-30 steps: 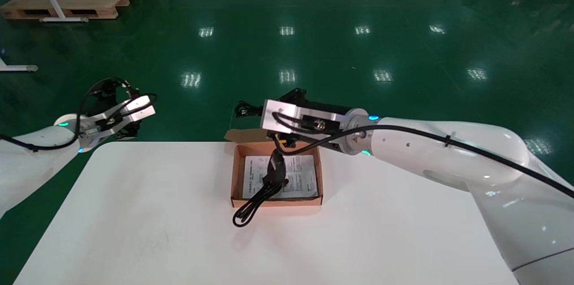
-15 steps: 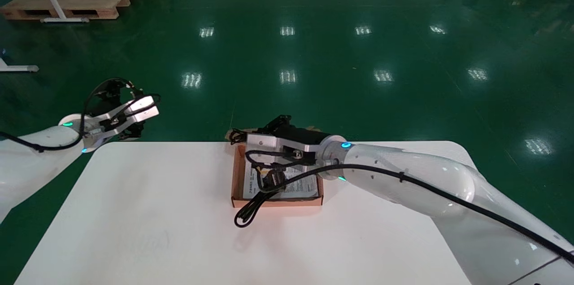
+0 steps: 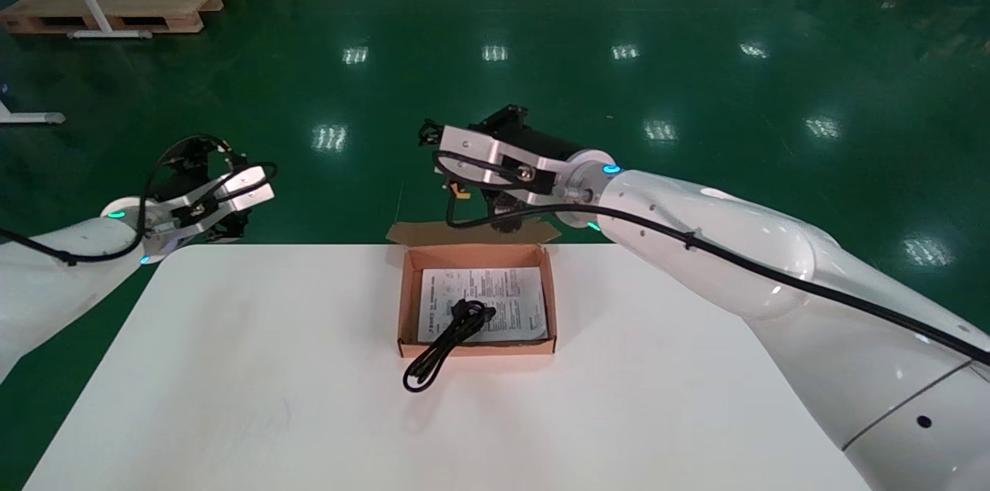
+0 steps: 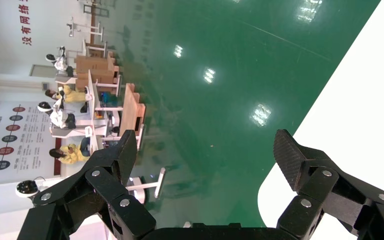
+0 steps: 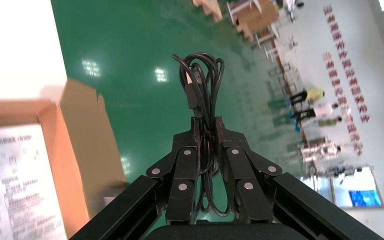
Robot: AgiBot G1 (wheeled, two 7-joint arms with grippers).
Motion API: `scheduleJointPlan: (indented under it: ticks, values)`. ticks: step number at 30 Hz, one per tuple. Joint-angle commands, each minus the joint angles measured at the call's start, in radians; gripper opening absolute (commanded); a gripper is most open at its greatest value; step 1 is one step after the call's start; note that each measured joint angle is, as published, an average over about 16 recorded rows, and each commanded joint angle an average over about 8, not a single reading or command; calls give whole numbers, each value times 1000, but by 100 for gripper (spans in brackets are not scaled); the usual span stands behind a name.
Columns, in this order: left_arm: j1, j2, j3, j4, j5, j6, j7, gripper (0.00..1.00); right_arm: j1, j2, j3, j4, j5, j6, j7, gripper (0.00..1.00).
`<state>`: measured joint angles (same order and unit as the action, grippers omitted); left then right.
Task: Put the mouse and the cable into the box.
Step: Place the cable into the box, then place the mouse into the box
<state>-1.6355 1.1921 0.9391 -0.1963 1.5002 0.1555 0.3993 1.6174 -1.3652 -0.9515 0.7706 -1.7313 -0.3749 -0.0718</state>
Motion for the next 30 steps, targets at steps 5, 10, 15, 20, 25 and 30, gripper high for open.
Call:
scheduleJointPlan:
  ticks: [5, 10, 15, 20, 25, 30]
  values:
    - [1, -3, 9, -8, 11, -1, -21, 100, 2, -1, -94, 64, 51, 20, 9, 0]
    - [2, -6, 17, -14, 21, -1, -39, 100, -22, -1, -192, 118, 52, 51, 21, 0]
    - [3, -9, 24, -21, 31, -2, -58, 100, -18, 0, -264, 120, 39, 87, 59, 0]
    - [4, -12, 32, -27, 42, -2, -76, 100, -7, 0, -316, 67, 16, 124, 108, 5]
    - [5, -15, 37, -32, 50, -2, -90, 100, -7, -1, -357, 8, -10, 150, 139, 66]
    - [5, -16, 40, -34, 54, -2, -95, 100, -7, -1, -379, -18, -23, 158, 149, 100]
